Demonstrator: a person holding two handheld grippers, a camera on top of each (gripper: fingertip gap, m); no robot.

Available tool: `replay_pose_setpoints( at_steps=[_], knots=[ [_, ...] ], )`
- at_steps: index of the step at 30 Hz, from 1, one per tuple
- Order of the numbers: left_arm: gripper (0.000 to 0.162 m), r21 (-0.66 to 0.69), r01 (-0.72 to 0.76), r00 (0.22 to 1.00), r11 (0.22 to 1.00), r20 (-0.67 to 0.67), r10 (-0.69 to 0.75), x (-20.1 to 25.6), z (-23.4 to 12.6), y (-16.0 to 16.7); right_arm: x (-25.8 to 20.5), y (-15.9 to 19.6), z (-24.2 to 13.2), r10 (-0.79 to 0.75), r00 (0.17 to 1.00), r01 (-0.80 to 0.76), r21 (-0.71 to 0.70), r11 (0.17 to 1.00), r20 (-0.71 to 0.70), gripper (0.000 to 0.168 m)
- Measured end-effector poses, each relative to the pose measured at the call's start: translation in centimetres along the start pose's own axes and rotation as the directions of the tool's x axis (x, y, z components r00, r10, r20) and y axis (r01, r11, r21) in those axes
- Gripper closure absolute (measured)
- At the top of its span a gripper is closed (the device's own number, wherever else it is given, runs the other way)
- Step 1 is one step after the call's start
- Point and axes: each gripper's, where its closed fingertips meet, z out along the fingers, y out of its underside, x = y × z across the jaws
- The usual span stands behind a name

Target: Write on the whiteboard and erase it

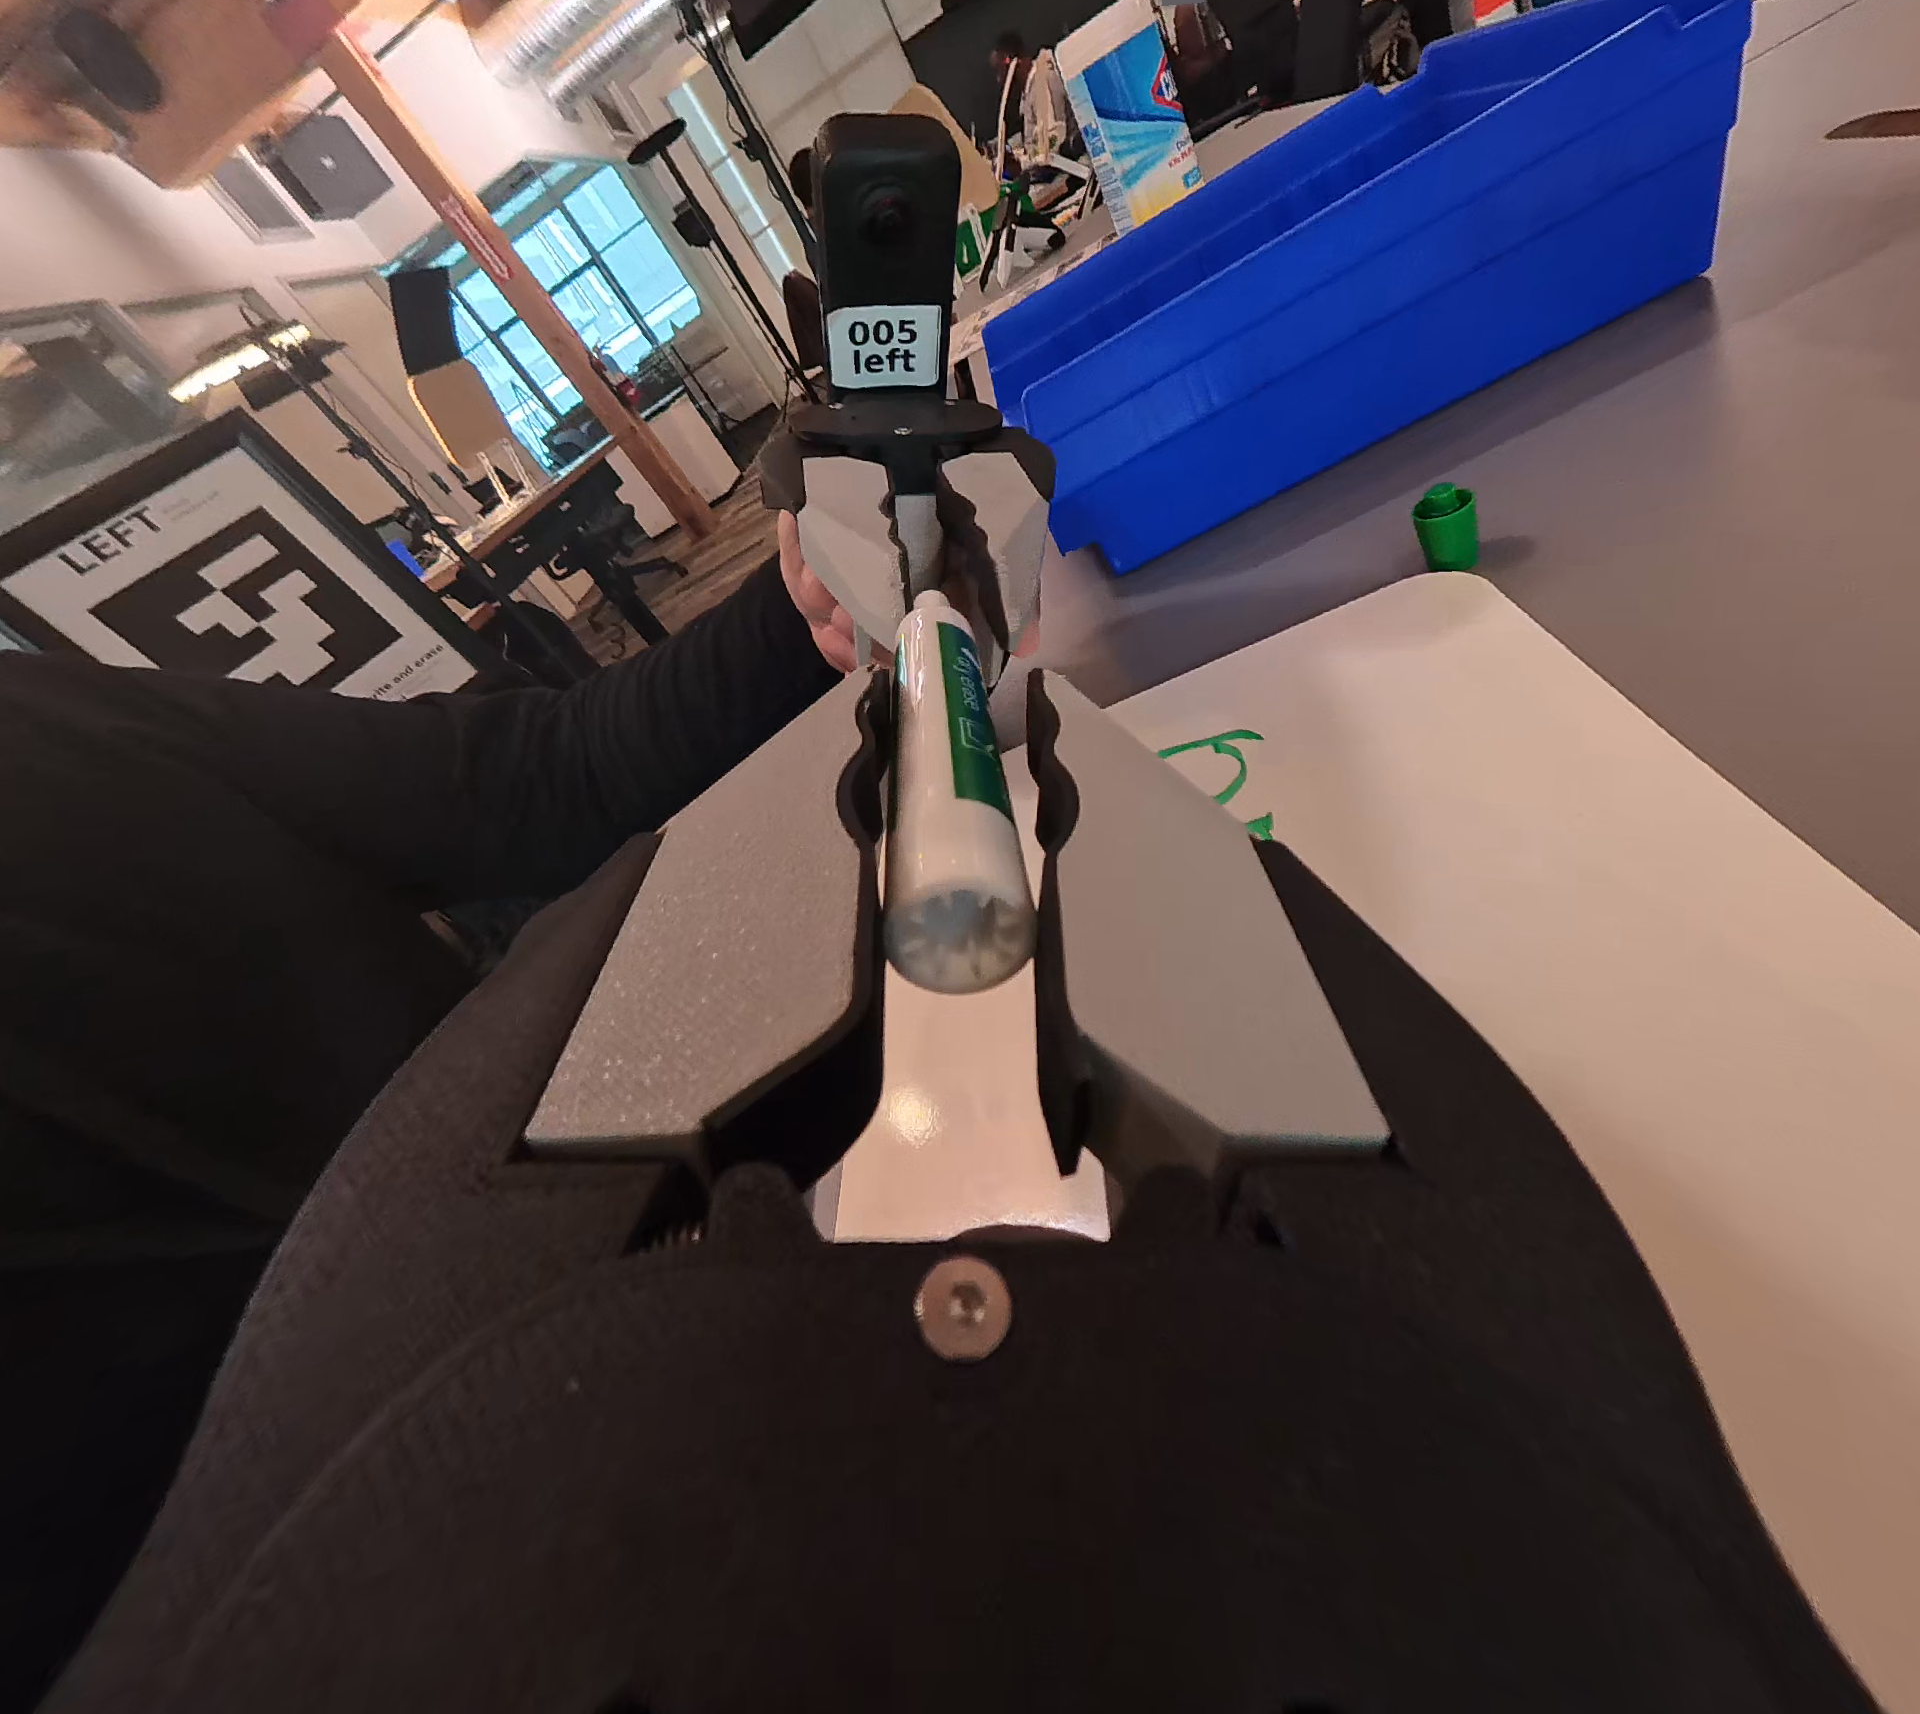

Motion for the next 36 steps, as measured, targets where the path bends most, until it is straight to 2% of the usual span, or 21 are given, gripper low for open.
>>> replay_pose_setpoints(
  at_steps=[9, 18, 23, 30, 36],
  knots=[
    [0.144, -0.006, 0.002, 1.0, 1.0, 0.002, -0.002, -0.1, 0.0, 0.1, 0.1, 0.3, 0.1, 0.006, 1.0, -0.006, -0.018, 1.0, -0.007, 0.145],
    [0.141, -0.08, 0.002, 1.0, 0.997, 0.005, -0.002, -0.1, 0.4, 1.5, 0.4, 0.9, 0.4, 0.024, 1.0, -0.025, -0.05, 0.998, -0.015, 0.145],
    [0.154, -0.13, -0.055, 0.998, 0.99, -0.016, 0.053, 0.5, 0.9, 2.5, 0.0, 1.8, 0.9, 0.023, 1.0, -0.024, -0.1, 0.995, -0.004, 0.145],
    [0.156, -0.141, -0.092, 0.996, 0.986, -0.032, 0.089, 0.8, 0.7, 2.6, -0.3, 1.8, 1.0, 0.03, 0.999, -0.028, -0.092, 0.995, 0.022, 0.145],
    [0.156, -0.113, -0.126, 0.992, 0.986, -0.036, 0.123, 1.3, 0.9, 2.1, -1.1, 0.6, 1.0, 0.028, 0.997, -0.027, -0.02, 0.999, 0.075, 0.144]
  ],
)
